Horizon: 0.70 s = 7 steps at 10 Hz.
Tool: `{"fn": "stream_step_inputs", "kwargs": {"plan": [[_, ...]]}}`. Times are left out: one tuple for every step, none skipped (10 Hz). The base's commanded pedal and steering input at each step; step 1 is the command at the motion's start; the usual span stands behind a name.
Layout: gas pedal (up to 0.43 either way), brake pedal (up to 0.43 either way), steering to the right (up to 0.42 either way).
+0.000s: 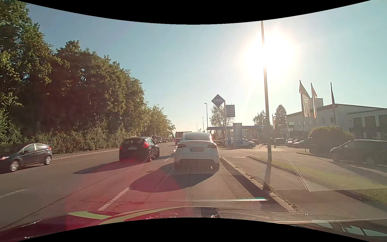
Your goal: Follow the waypoints while adhering to traffic rules and regulations
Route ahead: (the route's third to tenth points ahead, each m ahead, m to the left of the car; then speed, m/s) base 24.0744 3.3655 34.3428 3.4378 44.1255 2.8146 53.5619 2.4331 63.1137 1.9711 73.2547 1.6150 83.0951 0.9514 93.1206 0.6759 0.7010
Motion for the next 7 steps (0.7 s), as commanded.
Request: {"fn": "stream_step_inputs", "kwargs": {"plan": [[0.000, 0.000, 0.006], [0.000, 0.000, 0.005], [0.000, 0.000, 0.005], [0.000, 0.000, 0.005], [0.000, 0.000, 0.005], [0.000, 0.000, 0.005], [0.000, 0.000, 0.005]]}}
